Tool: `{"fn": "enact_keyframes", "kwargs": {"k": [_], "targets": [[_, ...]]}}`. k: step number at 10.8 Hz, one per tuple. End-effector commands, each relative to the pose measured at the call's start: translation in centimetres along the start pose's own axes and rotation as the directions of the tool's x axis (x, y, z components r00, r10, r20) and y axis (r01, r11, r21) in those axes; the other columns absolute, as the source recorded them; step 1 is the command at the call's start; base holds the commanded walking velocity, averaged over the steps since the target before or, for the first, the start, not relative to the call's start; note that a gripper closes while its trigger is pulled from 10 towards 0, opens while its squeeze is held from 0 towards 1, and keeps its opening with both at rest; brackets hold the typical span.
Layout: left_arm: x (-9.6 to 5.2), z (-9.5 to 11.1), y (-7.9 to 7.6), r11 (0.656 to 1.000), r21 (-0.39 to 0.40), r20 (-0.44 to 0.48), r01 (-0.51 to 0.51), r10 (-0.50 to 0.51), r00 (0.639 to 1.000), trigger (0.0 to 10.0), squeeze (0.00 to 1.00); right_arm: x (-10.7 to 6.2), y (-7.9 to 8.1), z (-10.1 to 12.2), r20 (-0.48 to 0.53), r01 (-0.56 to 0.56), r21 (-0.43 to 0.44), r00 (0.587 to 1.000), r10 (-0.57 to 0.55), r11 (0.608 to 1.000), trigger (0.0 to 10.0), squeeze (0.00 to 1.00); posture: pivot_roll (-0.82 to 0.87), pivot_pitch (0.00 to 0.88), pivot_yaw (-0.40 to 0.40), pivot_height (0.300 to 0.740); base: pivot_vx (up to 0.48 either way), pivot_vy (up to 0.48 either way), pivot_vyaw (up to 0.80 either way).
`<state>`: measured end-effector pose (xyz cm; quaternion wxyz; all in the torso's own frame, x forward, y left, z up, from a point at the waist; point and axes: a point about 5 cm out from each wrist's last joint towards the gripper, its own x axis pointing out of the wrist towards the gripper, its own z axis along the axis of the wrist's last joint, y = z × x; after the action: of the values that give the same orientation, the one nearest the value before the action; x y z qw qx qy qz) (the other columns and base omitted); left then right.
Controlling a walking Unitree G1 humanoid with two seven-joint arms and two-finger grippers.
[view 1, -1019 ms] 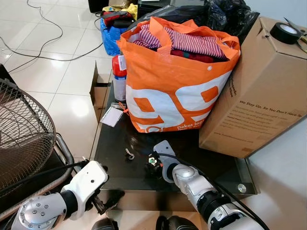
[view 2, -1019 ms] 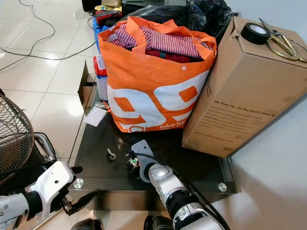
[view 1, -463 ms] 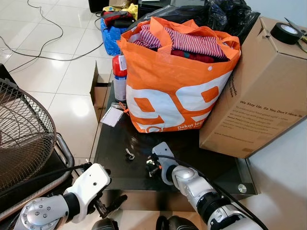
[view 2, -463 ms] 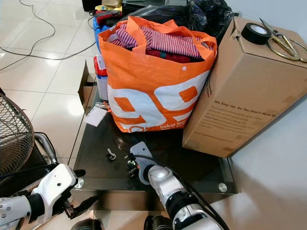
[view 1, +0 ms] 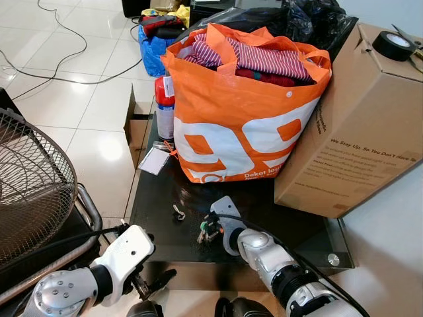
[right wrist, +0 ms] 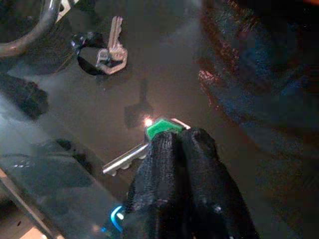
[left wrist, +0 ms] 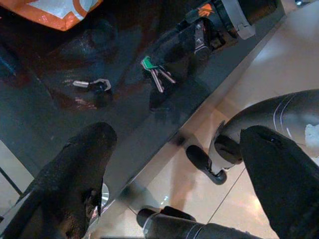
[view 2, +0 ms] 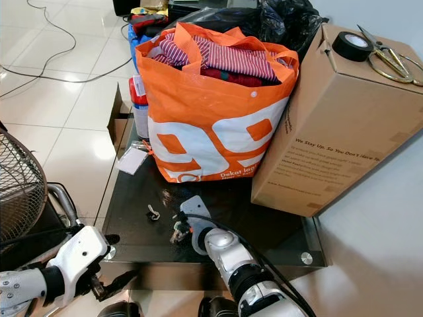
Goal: Hang keys on a hook
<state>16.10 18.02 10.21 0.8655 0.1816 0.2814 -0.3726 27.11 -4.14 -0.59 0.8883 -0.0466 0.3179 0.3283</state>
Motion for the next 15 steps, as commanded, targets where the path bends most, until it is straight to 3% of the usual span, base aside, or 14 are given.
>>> {"fn": "enact_keyframes", "kwargs": {"k": [1,4,6,8,9,11,15], "targets": [[0.3,-0.1,-0.3,1.000,-0.001,0.003,0.011,-0.011,1.000,10.0,0.00,-0.2,-0.7,-0.6,-0.022,0.021,0.006,1.000,-0.021,1.000,0.0,0.00,-0.02,0.113,-0.111,0.740,0.000,0.000,0.00],[1.2,0.2,0.1,1.000,0.008,0.023,0.000,0.000,1.000,10.0,0.00,-0.5,-1.8,0.0,-0.003,0.048,-0.003,0.999,-0.048,0.999,0.0,0.00,-0.02,0.069,-0.110,0.740,0.000,0.000,0.00],[2.6,0.7,0.5,1.000,0.021,0.053,-0.022,0.021,0.998,10.0,0.00,-1.5,-3.8,0.9,0.025,0.062,-0.038,0.998,-0.061,0.997,0.0,0.00,-0.02,0.000,-0.106,0.740,0.000,0.000,0.00],[4.7,1.7,1.7,0.994,0.021,0.082,-0.110,0.108,0.991,10.0,0.00,-3.6,-7.1,2.9,0.098,0.108,-0.058,0.990,-0.102,0.992,0.0,0.00,-0.02,0.000,-0.098,0.740,0.000,0.000,0.00],[5.7,3.6,2.9,0.979,-0.050,0.148,-0.197,0.203,0.968,10.0,0.00,-5.7,-9.1,4.2,0.170,0.167,-0.047,0.973,-0.157,0.985,0.0,0.00,-0.01,0.000,-0.086,0.740,0.000,0.000,0.00],[6.9,3.8,3.5,0.969,-0.038,0.148,-0.243,0.246,0.958,10.0,0.00,-7.0,-10.6,4.2,0.199,0.228,0.003,0.954,-0.224,0.974,0.0,0.00,0.02,0.000,-0.088,0.740,0.000,0.000,0.00],[7.1,5.2,5.4,0.902,-0.106,0.219,-0.419,0.432,0.875,10.0,0.00,-9.4,-9.5,5.5,0.326,0.266,0.078,0.904,-0.277,0.961,0.0,0.00,0.02,0.000,-0.078,0.740,0.000,0.000,0.00]]}}
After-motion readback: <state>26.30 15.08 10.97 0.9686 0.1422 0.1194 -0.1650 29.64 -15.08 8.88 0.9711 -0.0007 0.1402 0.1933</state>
